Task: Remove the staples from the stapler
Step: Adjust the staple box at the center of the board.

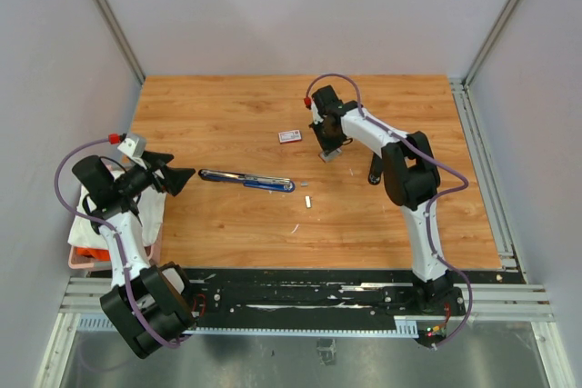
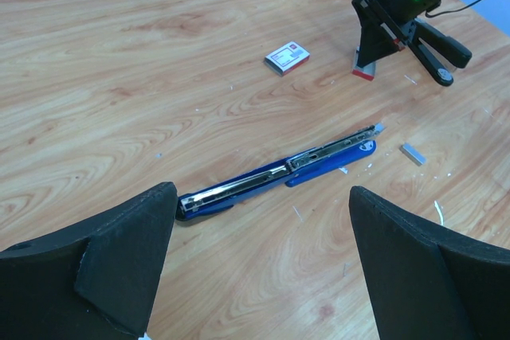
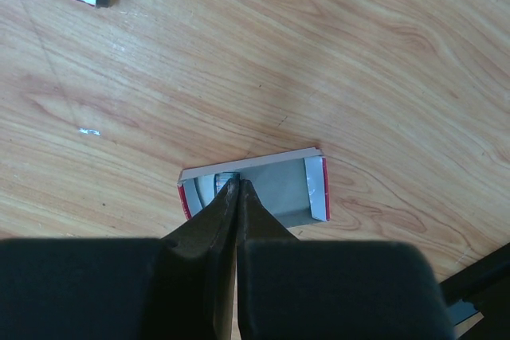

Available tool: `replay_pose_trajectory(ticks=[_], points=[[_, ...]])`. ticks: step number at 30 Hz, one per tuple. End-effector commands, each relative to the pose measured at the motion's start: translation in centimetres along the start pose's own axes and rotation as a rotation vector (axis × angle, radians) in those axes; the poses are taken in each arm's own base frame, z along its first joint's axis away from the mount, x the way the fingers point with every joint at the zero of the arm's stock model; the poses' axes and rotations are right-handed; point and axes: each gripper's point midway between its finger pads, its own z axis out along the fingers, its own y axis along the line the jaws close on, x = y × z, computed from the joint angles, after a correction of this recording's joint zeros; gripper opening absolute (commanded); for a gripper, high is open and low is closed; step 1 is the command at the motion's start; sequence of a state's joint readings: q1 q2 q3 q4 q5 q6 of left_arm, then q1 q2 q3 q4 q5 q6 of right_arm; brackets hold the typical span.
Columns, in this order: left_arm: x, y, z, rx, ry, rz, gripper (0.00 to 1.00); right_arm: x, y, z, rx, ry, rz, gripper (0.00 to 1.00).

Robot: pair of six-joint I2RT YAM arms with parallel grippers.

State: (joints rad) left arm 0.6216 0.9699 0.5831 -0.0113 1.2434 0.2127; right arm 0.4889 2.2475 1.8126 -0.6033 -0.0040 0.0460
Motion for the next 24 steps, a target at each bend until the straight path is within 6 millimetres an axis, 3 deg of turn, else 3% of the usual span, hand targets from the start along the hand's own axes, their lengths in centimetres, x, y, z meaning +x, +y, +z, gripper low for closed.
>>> replay_pose_trajectory(ticks=[1, 14, 24], points=[[-0.9, 0.1, -0.2, 0.002, -0.007, 0.025, 0.98, -0.8, 0.9, -1.9, -0.031, -0.035, -0.042, 0.01], [-0.8, 0.1, -0.2, 0.003, -0.005, 0.022, 0.98, -1.1, 2.2, -1.2, -0.040, -0.036, -0.088, 0.01], [-0.8, 0.1, -0.1, 0.006, -0.004, 0.020, 0.98, -1.3, 1.6, -1.6, -0.004, -0.036, -0.095, 0.13]])
